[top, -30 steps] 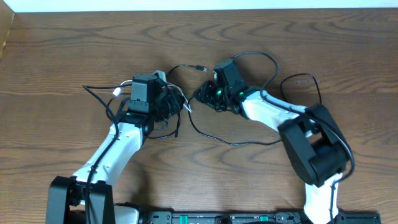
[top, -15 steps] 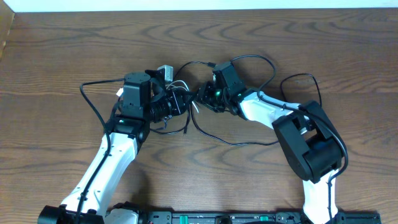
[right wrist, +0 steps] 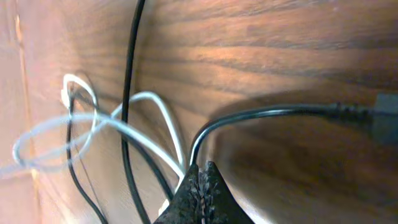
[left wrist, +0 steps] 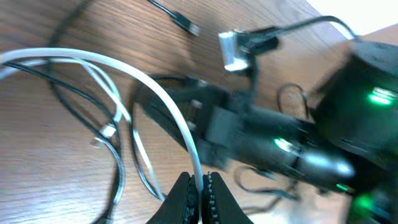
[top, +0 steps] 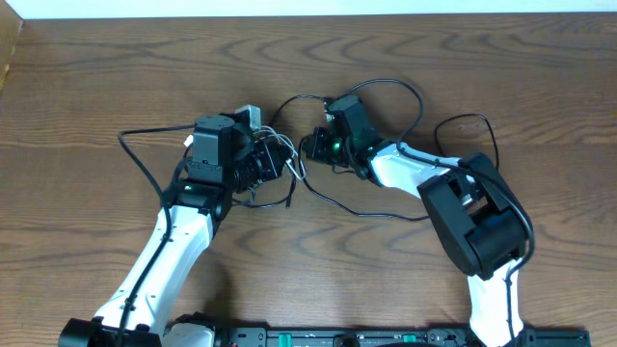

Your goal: Untangle cables

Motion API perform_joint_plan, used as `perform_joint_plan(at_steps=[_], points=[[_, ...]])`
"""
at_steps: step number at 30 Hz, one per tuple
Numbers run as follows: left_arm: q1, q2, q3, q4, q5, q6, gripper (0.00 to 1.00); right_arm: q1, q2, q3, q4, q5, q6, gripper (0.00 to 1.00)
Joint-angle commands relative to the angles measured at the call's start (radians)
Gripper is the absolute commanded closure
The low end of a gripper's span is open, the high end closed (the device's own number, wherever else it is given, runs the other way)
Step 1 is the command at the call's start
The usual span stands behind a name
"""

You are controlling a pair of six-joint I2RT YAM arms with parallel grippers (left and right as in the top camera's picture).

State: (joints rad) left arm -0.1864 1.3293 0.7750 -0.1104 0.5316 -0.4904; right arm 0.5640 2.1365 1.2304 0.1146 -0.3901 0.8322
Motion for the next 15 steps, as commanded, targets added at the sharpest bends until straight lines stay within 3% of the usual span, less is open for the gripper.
perform_joint_plan(at_steps=[1, 10, 11, 15], points=[[0.0, 0.011, 0.014, -0.005, -0.111, -0.017, 0.93, -0.007, -0.105, -0.001, -0.029, -0.092, -0.256, 0.99], [0.0, 0.022, 0.014, 0.0, -0.111, -0.045, 0.93, -0.026, -0.127, 0.0, -0.071, -0.137, -0.231, 0.98], [0.0, 0.021, 0.014, 0.01, -0.097, -0.06, 0.92, -0.036, -0.137, 0.004, -0.11, -0.141, -0.232, 0.89], [0.0, 0.019, 0.014, 0.057, -0.083, -0.154, 0.92, -0.052, -0.169, 0.025, -0.319, -0.153, -0.366, 0.27]])
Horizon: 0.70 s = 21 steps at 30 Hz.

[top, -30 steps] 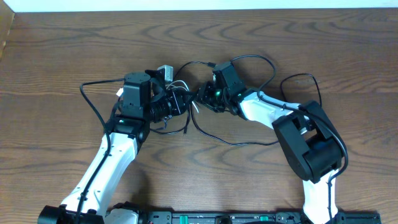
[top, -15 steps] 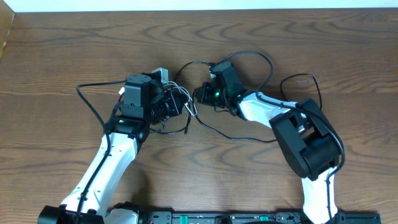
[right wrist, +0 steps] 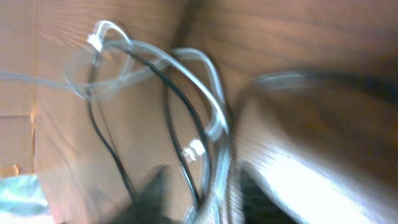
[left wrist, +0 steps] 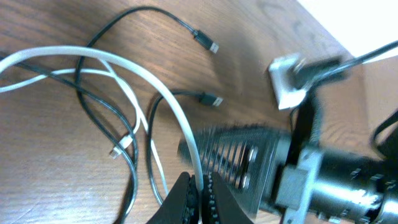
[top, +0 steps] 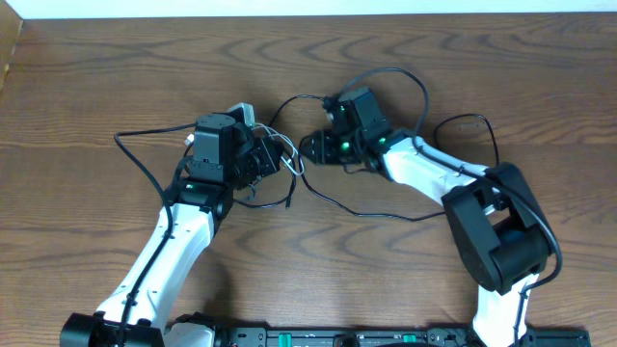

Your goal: Untangle cables

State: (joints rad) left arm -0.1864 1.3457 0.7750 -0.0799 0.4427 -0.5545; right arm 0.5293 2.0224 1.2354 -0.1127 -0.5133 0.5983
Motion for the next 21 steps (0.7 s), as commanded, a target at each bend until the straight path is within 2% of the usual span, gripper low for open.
perform_joint_plan(at_steps=[1, 2, 4, 9, 14, 18, 21], points=[[0.002, 0.002, 0.014, 0.04, -0.01, -0.131, 0.92, -0.016, -0.063, 0.021, -0.146, -0.044, -0.187, 0.18], [0.004, 0.002, 0.014, 0.048, -0.038, -0.188, 0.92, -0.013, -0.071, 0.021, -0.196, -0.052, -0.233, 0.14], [0.01, 0.002, 0.014, 0.071, -0.079, -0.294, 0.93, -0.005, -0.082, 0.021, -0.301, -0.054, -0.332, 0.12], [0.025, 0.002, 0.014, 0.108, -0.094, -0.477, 0.93, 0.034, -0.086, 0.021, -0.423, -0.023, -0.52, 0.22], [0.045, 0.003, 0.014, 0.112, -0.097, -0.544, 0.93, 0.115, -0.086, 0.021, -0.4, 0.14, -0.618, 0.22], [0.061, 0.003, 0.014, 0.113, -0.088, -0.582, 0.93, 0.17, -0.086, 0.021, -0.356, 0.351, -0.623, 0.22], [0.073, 0.002, 0.014, 0.113, -0.049, -0.631, 0.92, 0.2, -0.079, 0.02, -0.337, 0.492, -0.623, 0.28]])
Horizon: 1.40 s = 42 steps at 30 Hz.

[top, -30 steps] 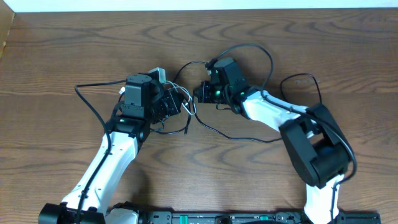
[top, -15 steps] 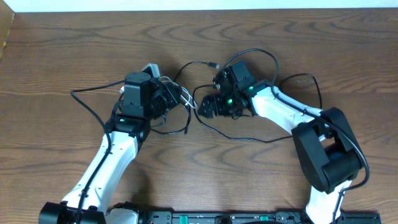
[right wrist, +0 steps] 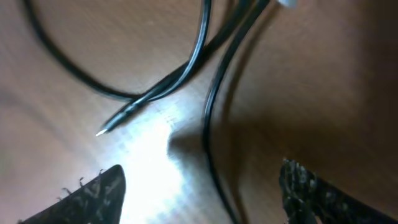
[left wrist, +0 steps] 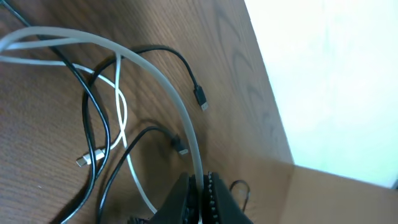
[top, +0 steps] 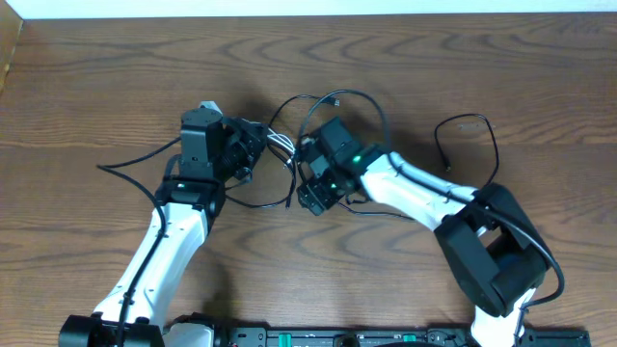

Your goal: Untangle cables

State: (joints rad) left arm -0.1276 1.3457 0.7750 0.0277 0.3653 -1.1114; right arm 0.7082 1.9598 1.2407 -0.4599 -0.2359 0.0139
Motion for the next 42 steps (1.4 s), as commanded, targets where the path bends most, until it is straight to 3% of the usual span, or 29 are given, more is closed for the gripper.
perform_joint_plan(at_steps=[1, 9, 12, 17, 25, 26, 28, 29, 36, 42], points=[[0.018, 0.001, 0.014, 0.006, 0.04, -0.084, 0.92, 0.029, -0.011, 0.015, 0.016, 0.237, -0.039, 0.29], [0.027, 0.0, 0.014, 0.013, 0.053, -0.096, 0.93, 0.045, 0.039, 0.014, 0.061, 0.252, -0.038, 0.43], [0.027, 0.0, 0.014, 0.022, 0.052, -0.11, 0.93, 0.053, 0.042, 0.014, 0.064, 0.253, -0.039, 0.57], [0.027, 0.0, 0.014, 0.027, 0.026, -0.2, 0.93, 0.079, 0.057, 0.014, 0.072, 0.253, -0.059, 0.5], [0.027, 0.0, 0.014, 0.027, 0.008, -0.247, 0.92, 0.1, 0.068, 0.013, 0.075, 0.271, -0.083, 0.51], [0.027, 0.0, 0.014, 0.027, 0.008, -0.256, 0.92, 0.1, 0.07, 0.013, 0.075, 0.27, -0.083, 0.57], [0.027, 0.0, 0.014, 0.027, 0.008, -0.27, 0.93, 0.098, 0.07, 0.013, 0.075, 0.267, -0.083, 0.93], [0.027, 0.0, 0.014, 0.027, 0.009, -0.279, 0.92, 0.098, 0.07, 0.013, 0.075, 0.267, -0.083, 0.99], [0.027, 0.0, 0.014, 0.027, 0.007, -0.278, 0.93, 0.093, 0.012, 0.016, 0.07, 0.235, -0.09, 0.99], [0.033, 0.0, 0.014, 0.027, 0.018, -0.282, 0.93, 0.074, -0.17, 0.016, 0.044, 0.013, -0.138, 0.99]])
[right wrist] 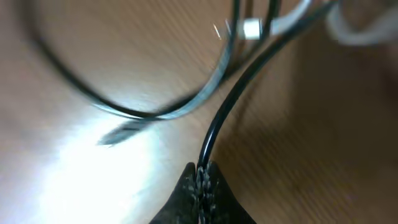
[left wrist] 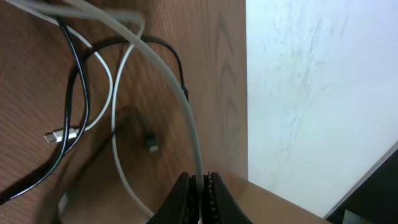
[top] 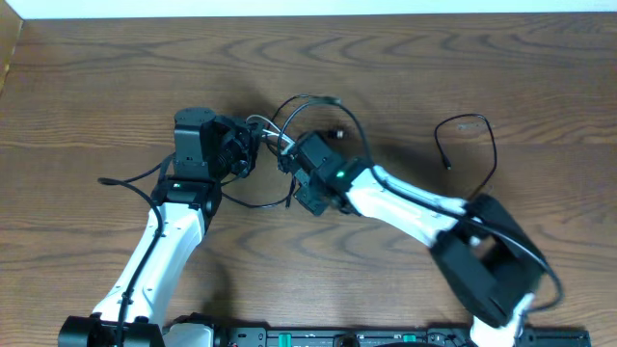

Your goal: Untangle cables

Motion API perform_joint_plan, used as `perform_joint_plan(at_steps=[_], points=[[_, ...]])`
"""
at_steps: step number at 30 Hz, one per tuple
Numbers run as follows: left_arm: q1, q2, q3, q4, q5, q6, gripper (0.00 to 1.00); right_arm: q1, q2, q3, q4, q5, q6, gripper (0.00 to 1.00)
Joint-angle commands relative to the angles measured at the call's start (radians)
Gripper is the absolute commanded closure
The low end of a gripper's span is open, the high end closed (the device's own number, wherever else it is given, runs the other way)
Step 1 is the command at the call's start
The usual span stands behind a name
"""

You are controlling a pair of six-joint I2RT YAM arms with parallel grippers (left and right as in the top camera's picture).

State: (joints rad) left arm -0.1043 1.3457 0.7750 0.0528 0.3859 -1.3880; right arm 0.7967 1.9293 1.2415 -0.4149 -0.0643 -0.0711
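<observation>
A knot of white and black cables (top: 282, 127) lies on the wooden table (top: 405, 58) between my two arms. My left gripper (top: 247, 152) is at the knot's left side, shut on the white cable (left wrist: 181, 106), which runs up from between its fingertips (left wrist: 200, 182). My right gripper (top: 292, 172) is just below the knot, shut on a black cable (right wrist: 231, 107) that rises from its jaws (right wrist: 203, 169). A white plug (right wrist: 252, 28) and another black loop (right wrist: 155, 112) lie blurred beyond. A silver plug (left wrist: 61, 134) lies among black loops (left wrist: 78, 74).
A separate black cable (top: 479, 145) curls at the right of the table. Another black strand (top: 130, 178) trails to the left of my left arm. The table's far edge meets a white wall (left wrist: 311, 81).
My right gripper was open over black cables; now it is shut on a black cable, a little further left. My left gripper still holds the white cable, shifted slightly left.
At first both grippers were shut, left on the white cable and right on a black cable at the knot's right side. The right gripper then stood open below the knot. Now it grips a black cable there, and the left arm has drawn leftward.
</observation>
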Motion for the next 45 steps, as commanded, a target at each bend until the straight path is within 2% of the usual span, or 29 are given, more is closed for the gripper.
perform_joint_plan(at_steps=[1, 6, 13, 20, 25, 33, 39, 41, 43, 45], points=[[0.007, 0.0, 0.014, 0.002, 0.017, -0.005, 0.92, -0.017, -0.163, 0.015, -0.001, -0.218, -0.079, 0.99], [0.006, 0.0, 0.014, -0.003, 0.078, -0.005, 0.93, -0.018, -0.219, 0.015, 0.023, -0.362, -0.206, 0.99], [0.008, 0.0, 0.014, -0.053, 0.068, -0.005, 0.93, -0.037, -0.224, 0.015, 0.15, -0.403, -0.253, 0.99], [0.016, 0.001, 0.014, -0.101, 0.007, -0.005, 0.93, -0.079, -0.294, 0.015, 0.143, -0.539, -0.286, 0.99], [0.016, 0.019, 0.014, -0.136, 0.005, -0.005, 0.93, -0.116, -0.374, 0.015, 0.119, -0.73, -0.361, 0.99], [0.016, 0.102, 0.014, -0.174, 0.002, 0.004, 0.93, -0.188, -0.48, 0.015, 0.115, -0.781, -0.349, 0.99], [0.015, 0.19, 0.014, -0.164, -0.041, 0.068, 0.91, -0.294, -0.557, 0.015, 0.115, -0.822, -0.24, 0.99], [0.015, 0.224, 0.014, -0.148, -0.04, 0.102, 0.76, -0.334, -0.57, 0.015, 0.108, -0.816, -0.19, 0.99], [0.016, 0.259, 0.014, -0.132, -0.04, 0.145, 0.56, -0.383, -0.574, 0.015, 0.076, -0.801, -0.154, 0.99], [0.015, 0.283, 0.014, -0.113, -0.034, 0.206, 0.31, -0.417, -0.57, 0.015, 0.026, -0.776, -0.134, 0.99]])
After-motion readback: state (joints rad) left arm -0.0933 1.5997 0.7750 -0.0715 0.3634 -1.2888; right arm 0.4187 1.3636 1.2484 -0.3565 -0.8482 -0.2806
